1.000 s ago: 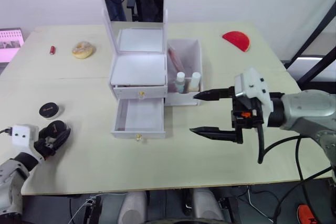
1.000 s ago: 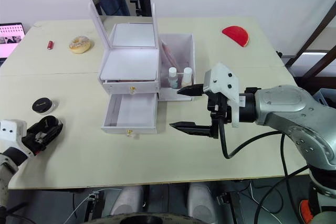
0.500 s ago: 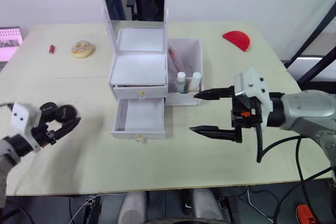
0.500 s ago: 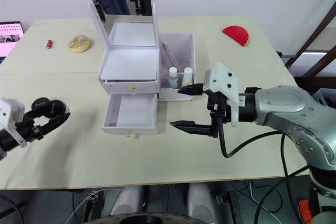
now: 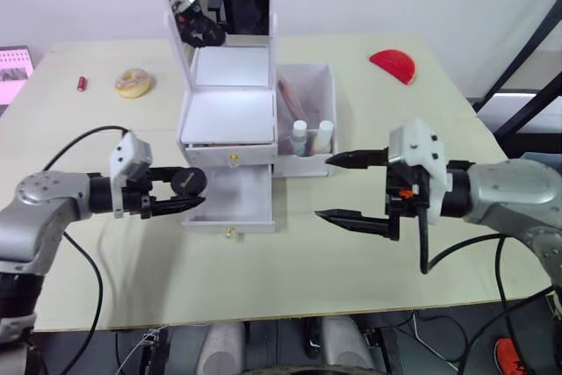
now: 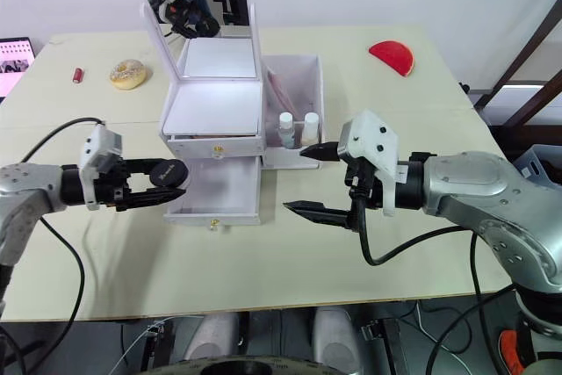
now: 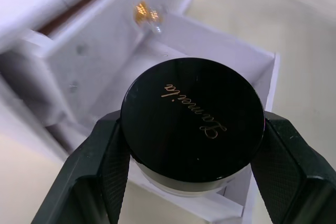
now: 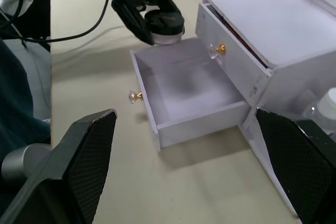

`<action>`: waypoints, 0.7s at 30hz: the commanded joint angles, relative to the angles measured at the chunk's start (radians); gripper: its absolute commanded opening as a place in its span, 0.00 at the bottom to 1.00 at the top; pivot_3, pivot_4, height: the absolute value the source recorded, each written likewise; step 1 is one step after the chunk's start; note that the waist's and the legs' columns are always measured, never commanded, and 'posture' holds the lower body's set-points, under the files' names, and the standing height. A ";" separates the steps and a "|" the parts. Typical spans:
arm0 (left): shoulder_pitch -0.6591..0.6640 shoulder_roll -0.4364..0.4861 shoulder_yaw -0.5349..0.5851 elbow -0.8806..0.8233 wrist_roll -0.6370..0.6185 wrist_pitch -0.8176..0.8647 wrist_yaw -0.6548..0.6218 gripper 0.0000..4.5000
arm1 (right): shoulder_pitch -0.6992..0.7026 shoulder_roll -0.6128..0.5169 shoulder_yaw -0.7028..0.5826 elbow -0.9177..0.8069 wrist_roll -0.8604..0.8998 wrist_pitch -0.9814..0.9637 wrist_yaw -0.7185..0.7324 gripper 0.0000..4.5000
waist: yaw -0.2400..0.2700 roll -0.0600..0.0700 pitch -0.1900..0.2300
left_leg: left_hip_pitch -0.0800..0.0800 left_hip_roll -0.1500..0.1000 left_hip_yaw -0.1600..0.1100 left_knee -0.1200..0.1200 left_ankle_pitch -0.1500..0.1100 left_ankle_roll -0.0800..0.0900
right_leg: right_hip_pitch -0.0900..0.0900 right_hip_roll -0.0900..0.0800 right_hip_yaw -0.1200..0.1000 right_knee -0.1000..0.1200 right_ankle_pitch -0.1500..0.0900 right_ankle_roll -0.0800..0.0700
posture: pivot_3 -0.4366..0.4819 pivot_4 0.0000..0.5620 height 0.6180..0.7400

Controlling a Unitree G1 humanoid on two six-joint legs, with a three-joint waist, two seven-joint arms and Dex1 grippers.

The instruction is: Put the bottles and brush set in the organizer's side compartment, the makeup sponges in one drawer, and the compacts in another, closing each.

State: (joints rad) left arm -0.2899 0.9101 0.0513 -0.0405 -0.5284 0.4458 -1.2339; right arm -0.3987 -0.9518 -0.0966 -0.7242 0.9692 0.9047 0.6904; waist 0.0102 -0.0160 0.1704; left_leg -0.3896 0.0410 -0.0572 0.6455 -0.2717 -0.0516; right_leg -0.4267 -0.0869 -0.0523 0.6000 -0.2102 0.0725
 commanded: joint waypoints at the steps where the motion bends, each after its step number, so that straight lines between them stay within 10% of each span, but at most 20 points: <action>1: -0.042 -0.008 -0.037 0.042 0.044 -0.055 -0.055 0.60 | 0.009 -0.002 -0.054 -0.047 0.033 0.002 -0.035 1.00 | 0.001 0.000 0.000 | 0.000 0.000 0.000 0.000 0.000 0.000 | 0.000 0.000 0.000 0.000 0.000 0.000 | 0.48 0.27 1.00; 20: -0.091 -0.049 -0.076 0.091 0.109 -0.083 -0.097 0.60 | 0.056 -0.018 -0.091 -0.089 0.090 0.010 -0.115 1.00 | 0.002 0.000 0.000 | 0.000 0.000 0.000 0.001 0.000 0.000 | 0.000 0.000 0.000 0.000 0.000 0.000 | 0.48 0.27 1.00; 21: -0.095 -0.051 -0.074 0.091 0.111 -0.082 -0.093 0.71 | 0.055 -0.017 -0.088 -0.088 0.087 0.009 -0.114 1.00 | 0.002 0.000 0.000 | 0.000 0.000 0.000 0.001 0.000 0.000 | 0.000 0.000 0.000 0.000 0.000 0.000 | 0.48 0.27 1.00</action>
State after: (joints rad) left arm -0.3686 0.8594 -0.0235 0.0577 -0.4238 0.3624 -1.3273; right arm -0.3395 -0.9613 -0.1643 -0.7922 1.0479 0.9296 0.5762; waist 0.0125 -0.0164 0.1705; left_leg -0.3898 0.0413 -0.0574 0.6463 -0.2716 -0.0515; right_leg -0.4265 -0.0870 -0.0522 0.6004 -0.2104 0.0728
